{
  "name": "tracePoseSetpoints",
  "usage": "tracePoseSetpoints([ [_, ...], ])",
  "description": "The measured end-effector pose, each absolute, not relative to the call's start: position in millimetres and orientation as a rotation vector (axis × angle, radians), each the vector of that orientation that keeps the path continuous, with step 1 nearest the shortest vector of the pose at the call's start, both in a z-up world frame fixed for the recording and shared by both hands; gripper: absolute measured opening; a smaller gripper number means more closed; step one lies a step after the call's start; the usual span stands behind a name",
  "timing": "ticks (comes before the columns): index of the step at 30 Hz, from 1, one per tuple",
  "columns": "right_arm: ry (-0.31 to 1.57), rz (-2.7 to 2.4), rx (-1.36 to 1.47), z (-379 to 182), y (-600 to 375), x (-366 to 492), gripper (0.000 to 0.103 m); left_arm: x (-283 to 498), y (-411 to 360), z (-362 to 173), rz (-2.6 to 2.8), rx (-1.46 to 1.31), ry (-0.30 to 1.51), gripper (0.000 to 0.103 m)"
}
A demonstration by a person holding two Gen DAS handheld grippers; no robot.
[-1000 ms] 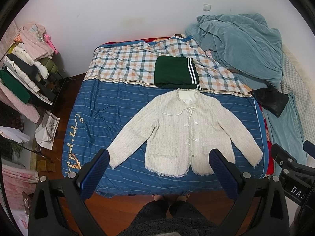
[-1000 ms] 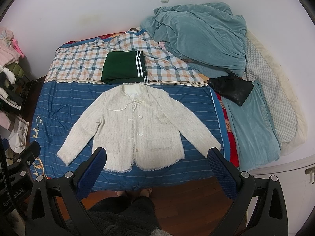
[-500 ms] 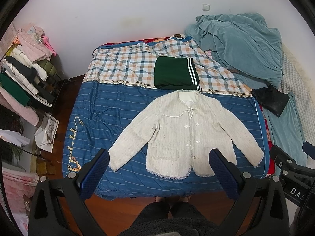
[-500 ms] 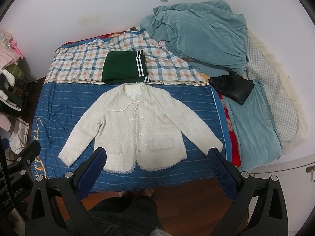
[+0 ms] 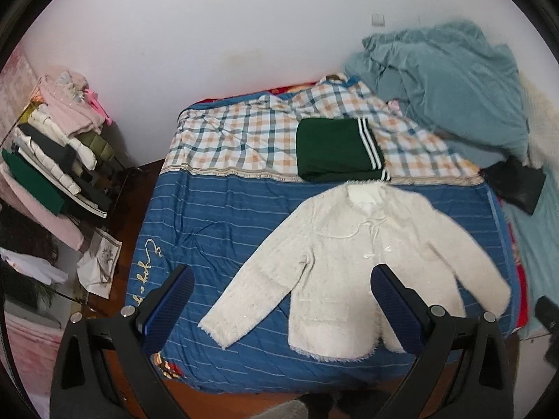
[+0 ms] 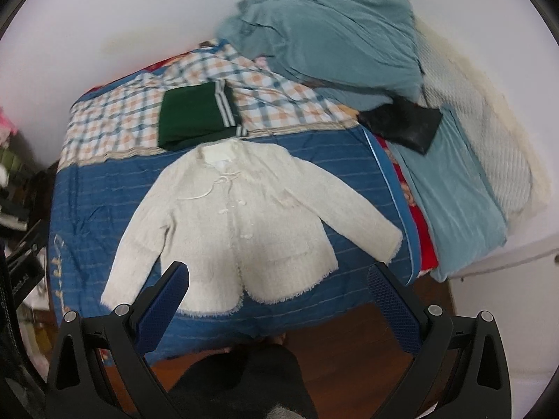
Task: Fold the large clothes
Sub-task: 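Grasp the cardigan sleeve cuff with the right gripper and lift it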
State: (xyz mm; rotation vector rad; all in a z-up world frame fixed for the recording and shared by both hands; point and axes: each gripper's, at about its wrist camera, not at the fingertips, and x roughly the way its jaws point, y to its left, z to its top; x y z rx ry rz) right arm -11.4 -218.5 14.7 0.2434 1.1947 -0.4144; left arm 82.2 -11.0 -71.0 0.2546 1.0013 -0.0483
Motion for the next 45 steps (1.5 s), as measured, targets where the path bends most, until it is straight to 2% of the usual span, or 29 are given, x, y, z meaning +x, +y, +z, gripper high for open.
tracePoseSetpoints([
  [9, 1.285, -0.524, 0.473, -121, -312, 5, 0.103, 114, -62, -149, -0.024, 0.350, 1.040, 0.103],
  [14, 1.269, -0.526, 0.720, -241, -398, 2, 0.103, 138, -109, -224, 0.023, 0.392, 1.119, 0.103],
  [18, 1.300, -0.621, 0.953, -359, -476, -18, 0.103, 154, -142, -285, 0.039, 0.403, 1.198, 0.103],
  [20, 1.279, -0.676, 1.095, -413, -511, -38, 0.099, 163, -158, -317, 0.048, 0.408, 1.231, 0.103],
  [24, 1.152, -0.775, 1.366, -498, -566, -82, 0.072, 177, -179, -369, 0.065, 0.420, 1.294, 0.103],
  [29, 0.919, -0.873, 1.538, -574, -620, -114, 0.072, 193, -198, -425, 0.092, 0.453, 1.321, 0.103],
  [33, 0.771, -0.928, 1.582, -590, -641, -116, 0.072, 201, -201, -454, 0.127, 0.462, 1.344, 0.103],
  [35, 0.727, -0.973, 1.513, -582, -653, -111, 0.042, 205, -202, -461, 0.136, 0.449, 1.346, 0.103],
  [36, 0.718, -0.989, 1.474, -578, -659, -110, 0.014, 206, -201, -464, 0.142, 0.441, 1.347, 0.103],
  [39, 0.650, -1.013, 1.395, -562, -678, -101, 0.013, 209, -197, -473, 0.159, 0.406, 1.353, 0.103],
  [41, 0.677, -0.939, 1.406, -574, -691, -83, 0.014, 209, -190, -481, 0.170, 0.369, 1.365, 0.103],
  [42, 0.695, -0.907, 1.436, -581, -691, -76, 0.019, 210, -188, -484, 0.172, 0.358, 1.371, 0.103],
  [43, 0.708, -0.843, 1.505, -601, -697, -69, 0.032, 210, -185, -489, 0.175, 0.344, 1.382, 0.103],
  [45, 0.660, -0.793, 1.555, -612, -692, -61, 0.042, 210, -179, -499, 0.179, 0.323, 1.399, 0.103],
])
